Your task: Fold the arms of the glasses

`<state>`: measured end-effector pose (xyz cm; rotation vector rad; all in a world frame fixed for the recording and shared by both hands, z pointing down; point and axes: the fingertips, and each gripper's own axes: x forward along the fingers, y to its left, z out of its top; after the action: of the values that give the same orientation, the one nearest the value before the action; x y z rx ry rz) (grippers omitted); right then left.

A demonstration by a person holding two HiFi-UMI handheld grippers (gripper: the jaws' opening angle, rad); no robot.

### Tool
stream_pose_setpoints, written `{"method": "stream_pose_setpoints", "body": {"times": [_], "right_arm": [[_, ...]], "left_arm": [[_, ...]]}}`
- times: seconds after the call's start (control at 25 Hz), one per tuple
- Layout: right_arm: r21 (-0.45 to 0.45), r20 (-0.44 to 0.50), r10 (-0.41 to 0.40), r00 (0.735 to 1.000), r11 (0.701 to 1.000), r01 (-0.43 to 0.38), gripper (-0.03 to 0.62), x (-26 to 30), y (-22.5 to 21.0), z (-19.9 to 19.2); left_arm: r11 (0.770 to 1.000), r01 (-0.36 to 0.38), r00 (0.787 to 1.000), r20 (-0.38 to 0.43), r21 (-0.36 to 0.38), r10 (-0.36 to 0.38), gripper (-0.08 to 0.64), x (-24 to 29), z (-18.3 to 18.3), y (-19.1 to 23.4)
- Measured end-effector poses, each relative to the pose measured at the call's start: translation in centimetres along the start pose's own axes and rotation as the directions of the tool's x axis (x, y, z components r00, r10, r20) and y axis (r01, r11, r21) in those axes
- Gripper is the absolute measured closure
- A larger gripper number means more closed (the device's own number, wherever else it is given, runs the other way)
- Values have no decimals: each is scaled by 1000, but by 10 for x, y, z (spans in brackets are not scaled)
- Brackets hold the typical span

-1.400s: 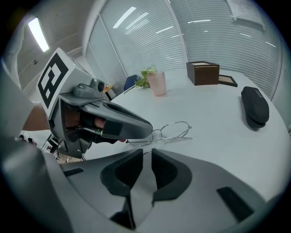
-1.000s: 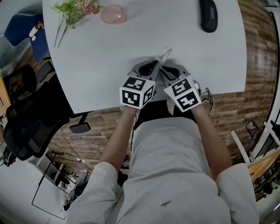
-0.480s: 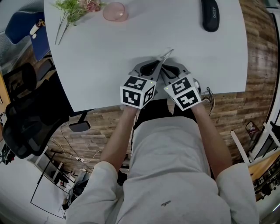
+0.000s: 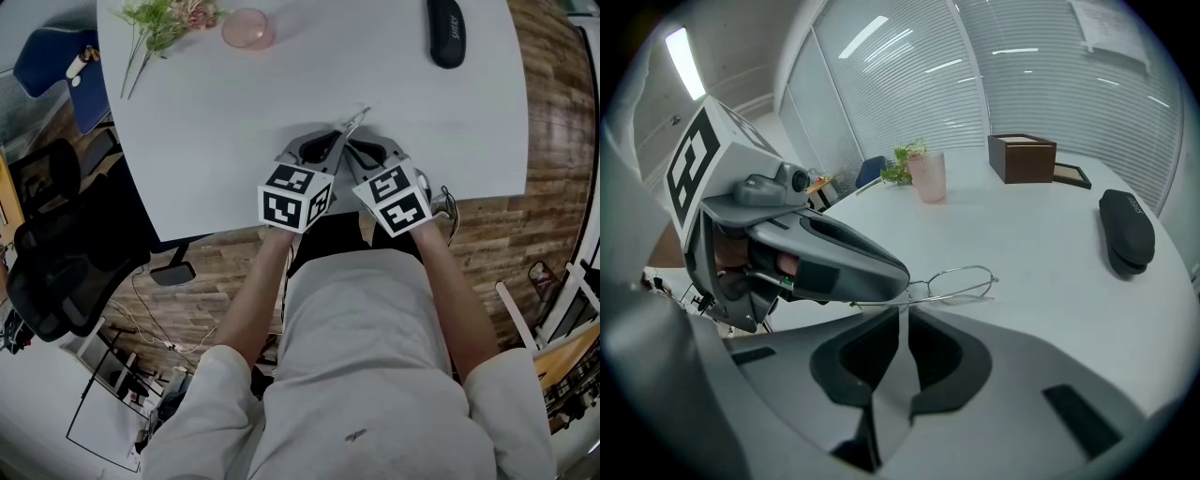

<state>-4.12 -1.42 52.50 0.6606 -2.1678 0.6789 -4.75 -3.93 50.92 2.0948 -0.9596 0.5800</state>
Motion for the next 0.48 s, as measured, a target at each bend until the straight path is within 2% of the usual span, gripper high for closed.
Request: {"method": "stream_pose_setpoints", "body": {"times": [0.36,0.48], "right_arm": [[30,16,-55,998,998,55,554,-13,-18,-7],[41,19,-74,997,996,73,554,-20,-24,-10]], "left_arm": [[998,-17,1000,-15,61,18,535,3,-1,3],[993,-29,999,-23,117,32,535,4,-3,1]]}}
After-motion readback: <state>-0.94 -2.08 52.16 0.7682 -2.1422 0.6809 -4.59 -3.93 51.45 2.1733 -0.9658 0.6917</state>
